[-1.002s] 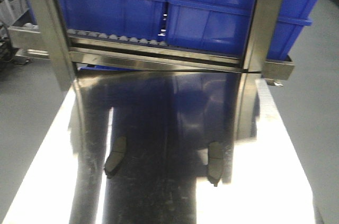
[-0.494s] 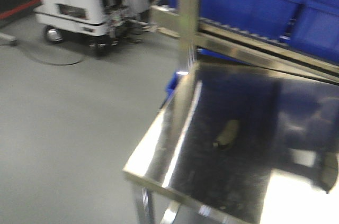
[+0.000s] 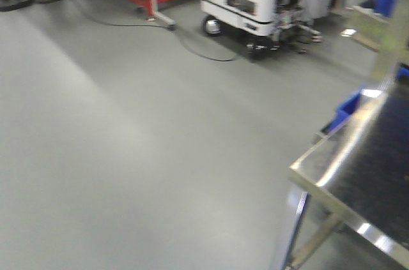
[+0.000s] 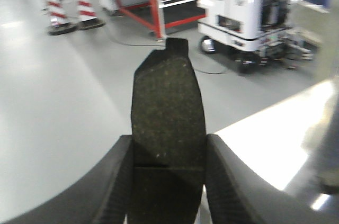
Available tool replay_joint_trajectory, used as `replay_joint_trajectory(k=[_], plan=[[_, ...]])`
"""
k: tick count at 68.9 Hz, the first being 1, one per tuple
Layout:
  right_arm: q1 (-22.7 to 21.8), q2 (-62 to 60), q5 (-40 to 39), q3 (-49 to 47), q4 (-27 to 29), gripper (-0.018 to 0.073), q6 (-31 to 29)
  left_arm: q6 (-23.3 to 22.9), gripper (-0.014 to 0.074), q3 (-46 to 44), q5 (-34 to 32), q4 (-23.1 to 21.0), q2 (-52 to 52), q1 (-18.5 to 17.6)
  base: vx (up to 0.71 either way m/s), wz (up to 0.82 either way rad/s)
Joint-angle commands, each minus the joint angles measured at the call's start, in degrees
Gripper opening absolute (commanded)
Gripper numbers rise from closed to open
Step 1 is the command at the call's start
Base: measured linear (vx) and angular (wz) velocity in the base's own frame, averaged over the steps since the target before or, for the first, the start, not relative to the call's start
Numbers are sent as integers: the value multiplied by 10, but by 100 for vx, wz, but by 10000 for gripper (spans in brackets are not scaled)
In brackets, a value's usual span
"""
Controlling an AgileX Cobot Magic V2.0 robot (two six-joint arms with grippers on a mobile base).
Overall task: Move and align brake pads A on conveyor
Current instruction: 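Drive the base away from the table holding both brake pads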
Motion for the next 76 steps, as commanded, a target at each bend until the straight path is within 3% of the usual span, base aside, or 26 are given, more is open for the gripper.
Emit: replay_joint_trajectory(k=[1,48,76], plan=[[-2,7,-59,-16,-4,-10,-3,-2,-6,-17,-48,-7,3,-3,-22,84],[-2,7,-59,-16,-4,-10,-3,-2,-6,-17,-48,-7,3,-3,-11,85],[-2,7,-59,-16,-4,-10,-3,-2,-6,-17,-48,-7,3,-3,6,47]])
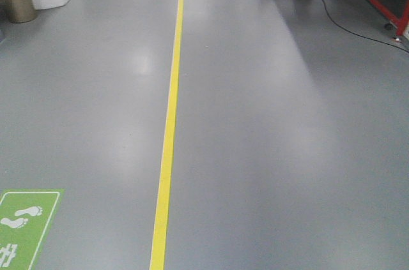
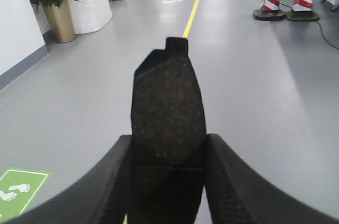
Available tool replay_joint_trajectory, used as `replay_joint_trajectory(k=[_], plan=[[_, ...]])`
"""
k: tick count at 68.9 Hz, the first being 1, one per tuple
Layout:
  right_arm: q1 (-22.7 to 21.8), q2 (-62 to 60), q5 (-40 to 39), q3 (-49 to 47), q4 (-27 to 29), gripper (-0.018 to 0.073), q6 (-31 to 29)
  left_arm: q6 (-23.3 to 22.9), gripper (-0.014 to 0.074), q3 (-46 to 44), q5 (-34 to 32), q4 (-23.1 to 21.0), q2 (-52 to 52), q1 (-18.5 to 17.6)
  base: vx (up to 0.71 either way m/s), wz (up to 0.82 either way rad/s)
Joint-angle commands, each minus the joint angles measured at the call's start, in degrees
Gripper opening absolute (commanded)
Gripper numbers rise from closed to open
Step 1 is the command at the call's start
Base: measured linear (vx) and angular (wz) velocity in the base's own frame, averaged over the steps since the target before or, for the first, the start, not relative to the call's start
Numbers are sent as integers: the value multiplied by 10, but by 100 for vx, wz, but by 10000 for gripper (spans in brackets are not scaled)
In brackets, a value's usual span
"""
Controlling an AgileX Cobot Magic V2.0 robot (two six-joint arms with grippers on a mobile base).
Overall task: Move and align brake pads A on conveyor
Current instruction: 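Drive the base away from the table holding both brake pads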
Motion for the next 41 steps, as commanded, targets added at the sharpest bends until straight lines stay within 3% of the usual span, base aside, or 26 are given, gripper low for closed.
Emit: replay_joint_trajectory(k=[1,22,41], plan=[[-2,7,-59,-16,-4,-10,-3,-2,-6,-17,-49,-7,5,-3,14,25],[-2,7,-59,-16,-4,-10,-3,-2,-6,-17,-49,-7,5,-3,20,20],[-2,7,-55,-16,-4,-10,-3,-2,-6,-17,-49,-7,5,-3,38,4]])
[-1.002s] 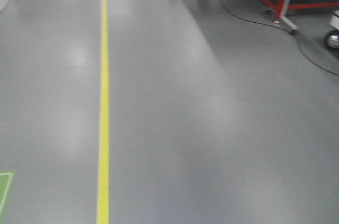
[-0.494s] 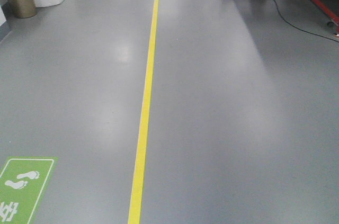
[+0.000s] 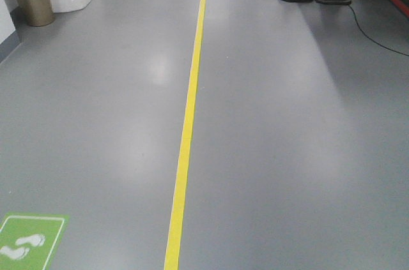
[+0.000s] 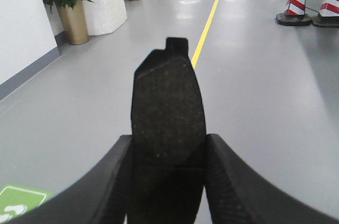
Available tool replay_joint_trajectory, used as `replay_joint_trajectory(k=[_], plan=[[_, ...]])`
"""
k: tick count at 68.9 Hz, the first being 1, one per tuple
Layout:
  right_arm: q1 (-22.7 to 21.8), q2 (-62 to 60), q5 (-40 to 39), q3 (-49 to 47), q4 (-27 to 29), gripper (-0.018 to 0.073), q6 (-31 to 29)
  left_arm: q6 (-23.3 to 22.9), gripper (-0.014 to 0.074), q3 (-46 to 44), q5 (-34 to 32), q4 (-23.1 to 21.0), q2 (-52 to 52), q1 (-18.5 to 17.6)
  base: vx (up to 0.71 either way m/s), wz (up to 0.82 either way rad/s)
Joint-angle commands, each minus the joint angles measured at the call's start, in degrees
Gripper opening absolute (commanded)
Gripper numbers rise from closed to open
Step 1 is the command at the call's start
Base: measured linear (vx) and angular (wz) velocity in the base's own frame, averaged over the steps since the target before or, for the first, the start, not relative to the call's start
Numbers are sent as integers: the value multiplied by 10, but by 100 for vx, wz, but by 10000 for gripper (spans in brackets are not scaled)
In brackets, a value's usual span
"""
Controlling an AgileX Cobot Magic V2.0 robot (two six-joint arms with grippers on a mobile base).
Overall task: Move and align brake pads A on conveyor
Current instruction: 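Drive the base away from the table holding both brake pads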
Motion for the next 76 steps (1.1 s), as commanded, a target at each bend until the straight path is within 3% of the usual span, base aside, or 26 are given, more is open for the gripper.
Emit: replay_joint_trajectory(k=[1,76], plan=[[-2,7,-55,-16,-4,-10,-3,-2,-6,-17,-52,-6,5,-3,48,-4],[-2,7,-46,-16,-4,-10,-3,-2,-6,-17,-52,-6,6,-3,65,-5]])
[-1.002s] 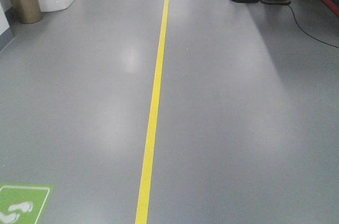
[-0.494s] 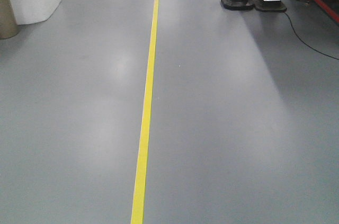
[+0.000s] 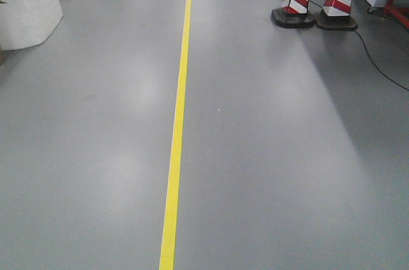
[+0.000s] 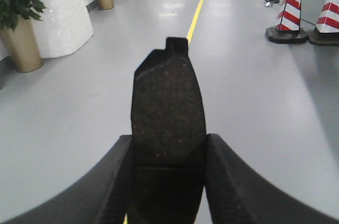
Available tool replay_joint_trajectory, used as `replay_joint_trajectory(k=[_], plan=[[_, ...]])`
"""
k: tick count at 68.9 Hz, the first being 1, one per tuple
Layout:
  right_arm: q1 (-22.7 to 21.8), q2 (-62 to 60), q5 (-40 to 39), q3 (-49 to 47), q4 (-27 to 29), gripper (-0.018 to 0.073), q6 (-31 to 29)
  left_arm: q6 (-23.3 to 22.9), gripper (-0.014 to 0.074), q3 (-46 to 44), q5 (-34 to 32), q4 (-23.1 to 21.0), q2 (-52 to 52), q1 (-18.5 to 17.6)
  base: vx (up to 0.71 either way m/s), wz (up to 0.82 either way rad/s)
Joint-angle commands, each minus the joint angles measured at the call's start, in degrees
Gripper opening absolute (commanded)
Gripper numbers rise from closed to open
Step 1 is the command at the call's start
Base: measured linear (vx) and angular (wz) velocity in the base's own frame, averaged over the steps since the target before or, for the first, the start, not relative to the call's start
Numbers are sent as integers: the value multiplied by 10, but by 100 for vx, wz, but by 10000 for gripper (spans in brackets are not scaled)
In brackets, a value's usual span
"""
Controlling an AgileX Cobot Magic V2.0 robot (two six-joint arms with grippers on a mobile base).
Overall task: Move and align brake pads A on conveyor
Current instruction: 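Drive the base away from the table holding both brake pads, then drive past the striped cones toward the black conveyor belt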
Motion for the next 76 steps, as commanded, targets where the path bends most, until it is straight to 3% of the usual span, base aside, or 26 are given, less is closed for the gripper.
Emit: replay_joint_trajectory(k=[1,76], plan=[[-2,7,-53,-16,-4,-10,-3,-2,-6,-17,-53,-6,6,-3,70,-7],[-2,7,-54,-16,-4,-10,-3,-2,-6,-17,-53,-6,6,-3,74,-5]])
